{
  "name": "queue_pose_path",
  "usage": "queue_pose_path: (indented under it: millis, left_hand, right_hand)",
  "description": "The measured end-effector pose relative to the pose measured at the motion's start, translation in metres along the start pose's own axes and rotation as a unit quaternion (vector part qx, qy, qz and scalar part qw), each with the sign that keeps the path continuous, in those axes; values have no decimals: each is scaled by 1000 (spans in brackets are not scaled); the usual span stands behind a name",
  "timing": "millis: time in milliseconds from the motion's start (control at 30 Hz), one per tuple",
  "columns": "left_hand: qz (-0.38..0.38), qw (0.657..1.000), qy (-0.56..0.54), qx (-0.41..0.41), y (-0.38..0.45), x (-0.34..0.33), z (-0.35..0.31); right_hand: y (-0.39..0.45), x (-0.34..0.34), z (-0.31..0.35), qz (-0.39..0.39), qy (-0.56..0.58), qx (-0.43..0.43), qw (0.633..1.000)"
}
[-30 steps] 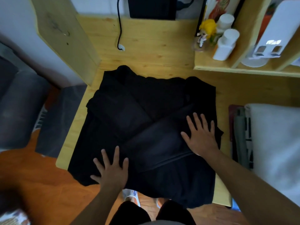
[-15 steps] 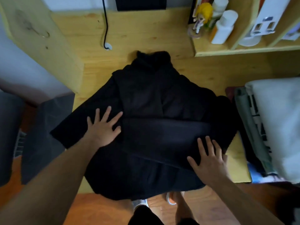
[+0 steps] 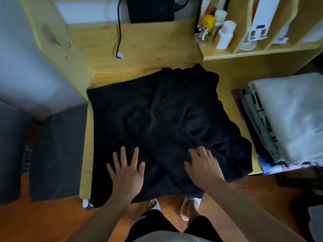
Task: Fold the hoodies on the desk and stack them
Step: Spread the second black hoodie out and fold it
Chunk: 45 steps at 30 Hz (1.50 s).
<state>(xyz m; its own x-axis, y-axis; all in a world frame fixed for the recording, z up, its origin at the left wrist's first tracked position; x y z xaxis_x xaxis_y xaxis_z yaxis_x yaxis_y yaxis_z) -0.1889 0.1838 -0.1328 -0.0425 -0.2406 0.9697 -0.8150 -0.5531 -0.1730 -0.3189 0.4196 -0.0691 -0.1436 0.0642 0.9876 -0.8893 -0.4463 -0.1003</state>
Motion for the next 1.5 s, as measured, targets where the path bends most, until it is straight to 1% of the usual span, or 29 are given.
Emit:
queue_pose_path:
  millis: [67,167,233,300,367,400,467,533,567,600,633,667,700,767,800,833,900,967,1033,1067,1100,1167,1200,1233,1267,1333,1400,1467,1500]
  left_hand:
    - [10,999,25,35,-27,-12,37]
    - [9,994,15,109,-47,-11,72]
    - [7,991,11,136,-58,-11,85]
    - [-10,984,-20,174,-67,-10,93]
    - [-45,957,-95,271,-82,-8,99]
    - [-64,930,-148,330,-90,-8,102]
    - [-87,848,-289,435,-105,-13,102]
    - [-88,729,-449,510,-110,-15,93]
    - [-72,655,-523,541,-111,-16,86]
    - [-43,593,-584,553,-111,-18,80]
    - [-10,554,-628,547,-110,-21,75]
    - [19,528,-658,537,-109,-25,71]
    - [41,506,-679,531,-108,-28,68]
    - [56,455,-712,532,-109,-31,65]
    - [57,431,-728,530,-109,-30,64]
    - [58,404,-745,528,-111,-32,64]
    - [51,374,-766,520,-115,-30,63]
    - [37,370,-776,510,-120,-27,64]
    - [8,392,-763,515,-124,-22,66]
    - [-8,417,-750,514,-125,-19,69]
    - [-21,448,-736,507,-124,-14,72]
    - [-40,521,-702,484,-120,-4,78]
    - [-50,541,-684,487,-119,-2,83]
    - [-60,547,-667,502,-118,-1,90]
    - [-67,541,-656,522,-118,-3,98]
    - [-65,524,-645,553,-120,0,103]
    - [-76,531,-636,555,-119,5,102]
    - [-97,571,-615,535,-117,11,102]
    - [-98,603,-594,524,-116,14,103]
  right_hand:
    - [31,3,24,-48,18,86,995]
    - [70,-11,56,-21,-32,190,981]
    - [91,-23,63,-10,-73,207,975]
    - [104,-41,63,23,-81,197,977]
    - [113,-59,59,68,-77,174,979]
    - [117,-64,59,76,-77,166,980]
    - [119,-66,60,78,-77,162,981]
    - [123,-63,61,77,-78,161,981]
    - [127,-61,63,92,-80,162,979]
    - [129,-58,65,116,-79,161,977]
    - [128,-52,68,140,-65,157,976]
    - [124,-45,68,148,-42,149,977]
    - [114,-34,66,126,-2,136,983]
    - [74,-5,52,8,134,78,988]
    - [42,7,38,-57,213,20,975]
    - [5,13,22,-96,277,-62,954]
    - [-69,-1,-15,-89,352,-278,889]
    - [-126,-28,-47,-58,390,-453,800]
    - [-151,-62,-68,0,484,-569,666]
    - [-152,-75,-73,26,549,-584,597]
    - [-146,-82,-75,50,610,-573,545]
    - [-120,-82,-80,71,697,-526,482]
    - [-108,-81,-82,69,721,-513,460]
    - [-98,-79,-83,62,734,-516,439]
    - [-91,-79,-83,55,738,-528,417]
    - [-83,-83,-85,35,720,-563,404]
    - [-82,-85,-92,7,692,-588,418]
    - [-81,-80,-101,-35,667,-607,431]
    - [-80,-75,-105,-48,658,-607,443]
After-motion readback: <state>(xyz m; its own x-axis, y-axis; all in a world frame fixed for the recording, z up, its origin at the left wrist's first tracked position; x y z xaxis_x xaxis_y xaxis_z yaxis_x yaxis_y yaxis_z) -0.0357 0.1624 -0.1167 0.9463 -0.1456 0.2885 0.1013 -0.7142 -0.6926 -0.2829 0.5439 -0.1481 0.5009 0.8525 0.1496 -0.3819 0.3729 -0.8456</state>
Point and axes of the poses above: each hand's wrist, its own y-axis towards the middle knuckle, its own x-axis out of the back of the hand, z = x × y, the point moved 5 cm from there along y, towards the middle knuckle, and after that the axes turned 13 degrees about -z, right-handed, at the moved point
